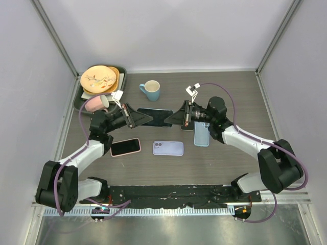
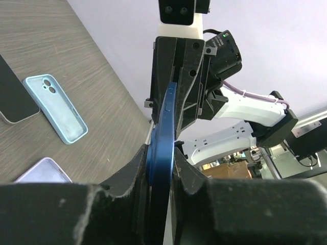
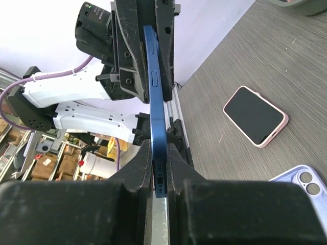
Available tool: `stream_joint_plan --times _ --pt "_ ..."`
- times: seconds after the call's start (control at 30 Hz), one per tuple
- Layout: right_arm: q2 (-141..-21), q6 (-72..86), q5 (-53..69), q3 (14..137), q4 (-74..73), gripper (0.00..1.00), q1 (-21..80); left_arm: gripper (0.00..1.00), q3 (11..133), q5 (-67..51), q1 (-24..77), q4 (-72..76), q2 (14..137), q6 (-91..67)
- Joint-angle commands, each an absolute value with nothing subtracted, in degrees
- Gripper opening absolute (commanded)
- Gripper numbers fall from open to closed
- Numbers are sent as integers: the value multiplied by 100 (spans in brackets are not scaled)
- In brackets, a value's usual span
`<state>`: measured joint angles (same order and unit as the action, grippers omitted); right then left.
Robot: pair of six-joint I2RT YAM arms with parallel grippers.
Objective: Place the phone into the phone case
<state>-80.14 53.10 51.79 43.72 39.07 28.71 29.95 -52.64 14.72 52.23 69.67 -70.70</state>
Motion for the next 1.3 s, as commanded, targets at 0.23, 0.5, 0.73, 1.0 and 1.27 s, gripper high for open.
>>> stream_joint_plan --times 0.23,0.5,0.73,1.0,1.27 --pt "-8007 4870 4825 4403 3464 1 2944 60 3278 -4826 1521 3404 6592 -5567" --pt "-7981 4378 4554 4526 2770 1 2944 65 4059 -3125 1520 23 6320 -3860" --pt "-7814 3700 3535 4746 1189 1 2918 65 4438 -1454 1590 -1484 6249 -3516" --pt "-7901 3885 3691 4605 1099 1 2348 65 4833 -53 2284 -2477 6424 -3155" --pt "-7805 3832 4236 4456 704 1 1872 64 5255 1019 3365 -2803 7083 -3059"
